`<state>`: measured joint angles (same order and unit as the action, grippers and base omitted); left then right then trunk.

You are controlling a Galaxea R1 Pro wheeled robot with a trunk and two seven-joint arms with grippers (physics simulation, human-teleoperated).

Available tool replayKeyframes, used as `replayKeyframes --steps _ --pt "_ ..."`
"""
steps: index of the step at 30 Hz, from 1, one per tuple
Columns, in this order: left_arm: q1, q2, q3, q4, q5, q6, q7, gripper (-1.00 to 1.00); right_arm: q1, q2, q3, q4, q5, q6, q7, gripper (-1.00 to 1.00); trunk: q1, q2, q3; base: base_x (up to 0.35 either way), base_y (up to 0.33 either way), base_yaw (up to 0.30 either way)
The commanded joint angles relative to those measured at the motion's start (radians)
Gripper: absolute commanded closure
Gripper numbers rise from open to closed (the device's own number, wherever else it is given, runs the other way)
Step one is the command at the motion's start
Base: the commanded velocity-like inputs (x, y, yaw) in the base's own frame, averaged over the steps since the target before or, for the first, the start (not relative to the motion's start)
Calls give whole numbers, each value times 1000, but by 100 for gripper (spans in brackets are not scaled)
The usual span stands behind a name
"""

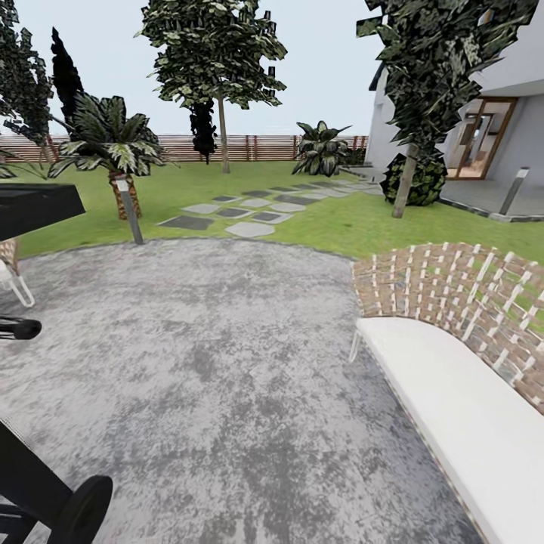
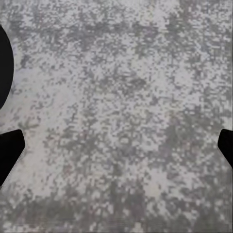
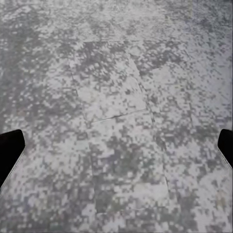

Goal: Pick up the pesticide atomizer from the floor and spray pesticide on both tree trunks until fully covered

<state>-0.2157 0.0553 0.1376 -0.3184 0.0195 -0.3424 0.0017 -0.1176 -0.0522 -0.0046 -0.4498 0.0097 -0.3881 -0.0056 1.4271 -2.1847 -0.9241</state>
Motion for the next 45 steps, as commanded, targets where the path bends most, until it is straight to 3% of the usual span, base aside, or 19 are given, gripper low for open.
replayKeyframes --steps 1,23,36,45 --pt "-1 0 0 1 2 -3 0 -100 0 0 0 1 1 -3 -1 -100 0 0 -1 339 0 0" --pt "-1 -1 0 2 2 -3 0 -100 0 1 0 2 1 -3 -1 -100 0 0 -1 340 -66 10" --pt "-1 0 0 2 2 -3 0 -100 0 1 0 2 1 -3 -1 -100 0 0 -1 340 -1 221" --pt "-1 -2 -1 2 2 -4 0 -100 -1 1 0 2 1 -3 -1 -100 0 0 -1 340 -22 51"
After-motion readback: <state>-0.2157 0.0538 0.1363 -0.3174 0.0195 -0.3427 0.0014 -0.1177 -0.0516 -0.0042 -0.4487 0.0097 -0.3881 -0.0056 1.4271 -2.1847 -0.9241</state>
